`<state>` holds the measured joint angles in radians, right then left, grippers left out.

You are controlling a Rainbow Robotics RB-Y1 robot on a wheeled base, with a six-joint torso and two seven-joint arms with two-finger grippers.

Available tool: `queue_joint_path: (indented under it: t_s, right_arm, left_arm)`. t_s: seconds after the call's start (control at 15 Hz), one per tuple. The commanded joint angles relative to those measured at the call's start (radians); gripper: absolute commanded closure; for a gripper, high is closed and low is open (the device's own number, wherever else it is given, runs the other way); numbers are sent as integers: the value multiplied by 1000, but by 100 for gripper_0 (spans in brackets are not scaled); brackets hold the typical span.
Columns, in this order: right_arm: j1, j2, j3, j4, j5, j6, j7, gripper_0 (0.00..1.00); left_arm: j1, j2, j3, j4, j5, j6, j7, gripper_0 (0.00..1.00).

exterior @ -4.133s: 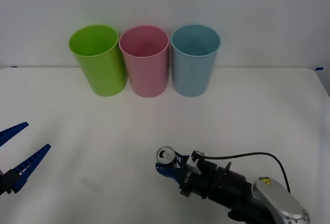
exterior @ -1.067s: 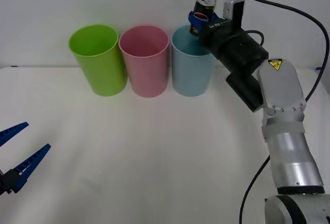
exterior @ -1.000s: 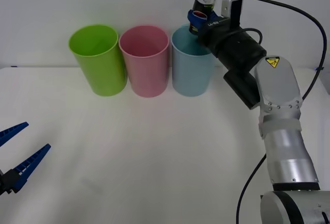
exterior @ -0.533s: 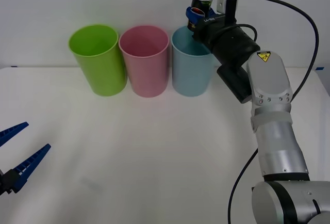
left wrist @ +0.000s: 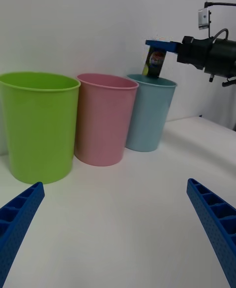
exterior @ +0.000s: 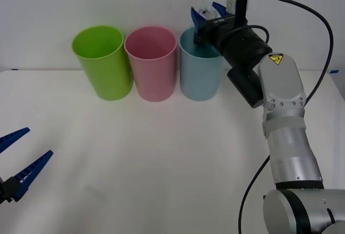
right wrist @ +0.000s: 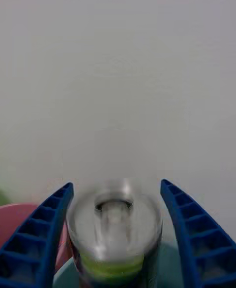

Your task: Grasp the object on the table and drop it into the matching bin: aluminum can to the light blue bin, PET bottle to the pink bin.

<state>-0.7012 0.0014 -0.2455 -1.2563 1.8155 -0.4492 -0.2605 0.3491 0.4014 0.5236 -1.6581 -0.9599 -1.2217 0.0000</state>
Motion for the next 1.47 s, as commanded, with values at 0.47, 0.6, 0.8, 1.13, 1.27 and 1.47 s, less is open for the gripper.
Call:
queue_joint_path:
  t_s: [0.47, 0.6, 0.8, 1.13, 1.27, 1.47]
  right_arm:
    - [117, -6, 29, -149, -47, -63, 7, 0]
    - [166, -24, 37, -209, -74, -106, 7, 0]
    - [255, -78, 66, -302, -140, -158, 3, 0]
    - [427, -242, 173, -446, -320, -158, 3, 0]
    - [506, -336, 226, -505, -416, -154, 9, 0]
    - [632, -431, 241, -594, -496, -160, 27, 0]
  left_arm:
    - [0, 0, 0, 0, 0, 0, 0, 0]
    - [0, 0, 0, 0, 0, 0, 0, 0]
    - [0, 0, 0, 0, 0, 0, 0, 0]
    - [0, 0, 0, 0, 0, 0, 0, 0]
    - [0, 0, 0, 0, 0, 0, 0, 0]
    - [0, 0, 0, 0, 0, 0, 0, 0]
